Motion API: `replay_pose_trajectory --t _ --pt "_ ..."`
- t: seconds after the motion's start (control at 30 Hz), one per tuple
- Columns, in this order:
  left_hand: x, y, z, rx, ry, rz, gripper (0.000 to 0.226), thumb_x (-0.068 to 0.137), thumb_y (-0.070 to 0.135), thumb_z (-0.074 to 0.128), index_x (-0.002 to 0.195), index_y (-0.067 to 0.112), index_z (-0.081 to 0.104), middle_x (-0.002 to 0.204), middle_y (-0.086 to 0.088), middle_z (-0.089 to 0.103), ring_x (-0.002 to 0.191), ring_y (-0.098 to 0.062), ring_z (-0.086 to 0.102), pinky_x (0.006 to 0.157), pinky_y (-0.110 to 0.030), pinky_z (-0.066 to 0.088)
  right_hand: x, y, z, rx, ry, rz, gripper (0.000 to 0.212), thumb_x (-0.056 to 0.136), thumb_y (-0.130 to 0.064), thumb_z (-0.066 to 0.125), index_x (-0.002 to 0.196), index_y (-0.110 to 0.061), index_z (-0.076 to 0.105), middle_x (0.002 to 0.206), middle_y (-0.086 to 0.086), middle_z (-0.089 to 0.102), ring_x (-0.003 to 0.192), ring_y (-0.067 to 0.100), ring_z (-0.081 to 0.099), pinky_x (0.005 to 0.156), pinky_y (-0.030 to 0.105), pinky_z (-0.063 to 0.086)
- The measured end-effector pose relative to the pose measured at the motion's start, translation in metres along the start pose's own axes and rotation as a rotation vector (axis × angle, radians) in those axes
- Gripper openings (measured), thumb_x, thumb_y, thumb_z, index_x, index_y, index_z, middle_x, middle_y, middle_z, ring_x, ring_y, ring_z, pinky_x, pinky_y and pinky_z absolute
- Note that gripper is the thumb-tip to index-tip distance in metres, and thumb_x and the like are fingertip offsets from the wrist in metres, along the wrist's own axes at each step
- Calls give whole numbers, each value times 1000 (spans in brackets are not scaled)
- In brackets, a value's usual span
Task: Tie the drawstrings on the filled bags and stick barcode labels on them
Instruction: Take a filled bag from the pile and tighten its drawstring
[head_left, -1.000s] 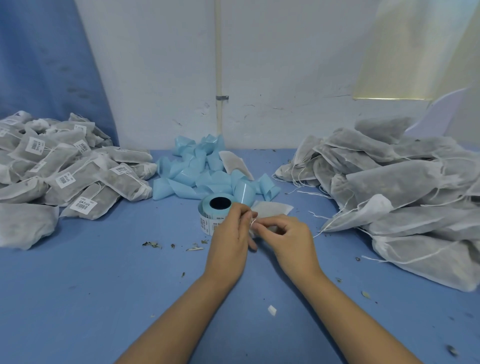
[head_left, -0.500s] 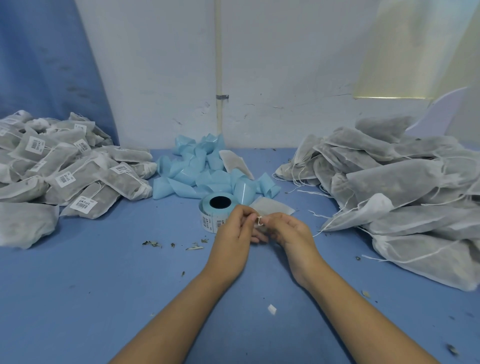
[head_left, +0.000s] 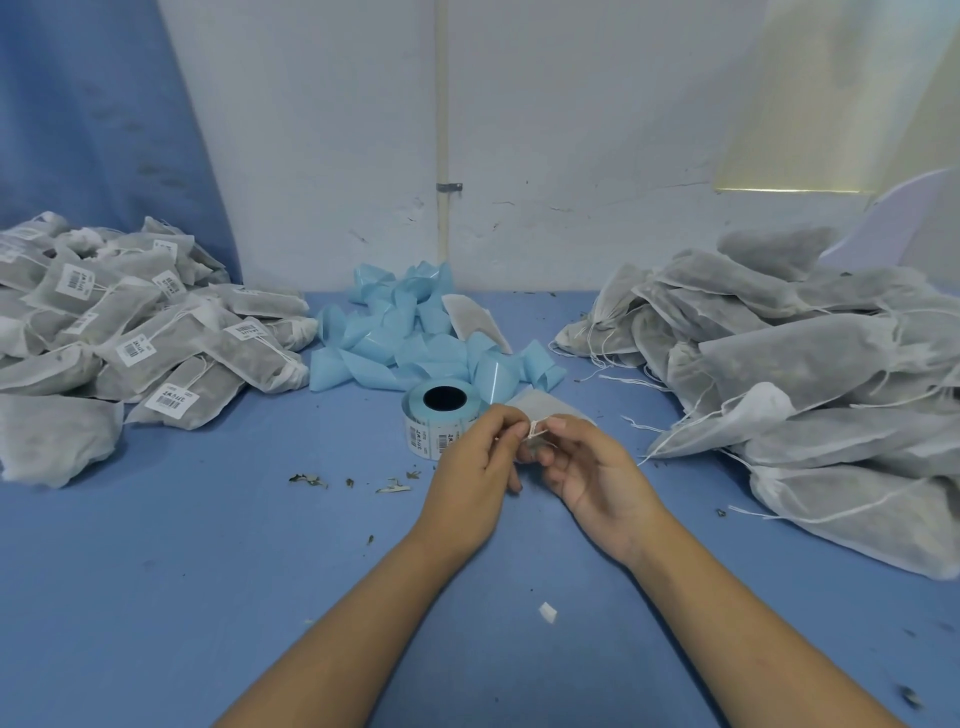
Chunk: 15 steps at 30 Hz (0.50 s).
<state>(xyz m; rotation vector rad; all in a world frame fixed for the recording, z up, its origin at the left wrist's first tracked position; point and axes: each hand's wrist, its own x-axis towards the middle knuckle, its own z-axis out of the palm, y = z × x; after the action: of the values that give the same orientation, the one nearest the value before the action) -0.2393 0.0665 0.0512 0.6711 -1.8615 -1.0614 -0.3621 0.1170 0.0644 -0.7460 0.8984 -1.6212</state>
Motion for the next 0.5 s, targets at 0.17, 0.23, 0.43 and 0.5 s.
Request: replay_pose_trajectory --t 0.17,0.23,0.43,0.5 --pt "1 -3 0 56 14 -2 15 98 18 49 87 20 58 73 -2 59 56 -9 52 62 -22 44 2 1 0 75 72 4 7 70 -14 60 64 -15 64 64 -2 58 48 6 46 48 15 37" --pt "1 -5 0 63 37 -16 15 97 19 51 85 22 59 71 -2 59 54 -7 51 61 -22 44 3 0 -1 119 101 13 2 69 -13 61 67 -14 61 64 -3 58 47 7 41 47 15 34" --pt "2 -6 0 56 62 -53 15 96 20 52 84 23 59 71 0 60 52 -5 50 58 -16 43 4 0 -1 156 115 36 13 67 -12 63 56 -17 69 67 -2 65 48 6 50 49 13 44" --pt "2 -6 0 54 65 -54 14 96 20 52 85 23 60 71 0 61 52 -4 50 58 -16 43 4 0 -3 166 113 40 5 66 -13 64 64 -14 68 71 -1 67 51 6 55 50 14 47"
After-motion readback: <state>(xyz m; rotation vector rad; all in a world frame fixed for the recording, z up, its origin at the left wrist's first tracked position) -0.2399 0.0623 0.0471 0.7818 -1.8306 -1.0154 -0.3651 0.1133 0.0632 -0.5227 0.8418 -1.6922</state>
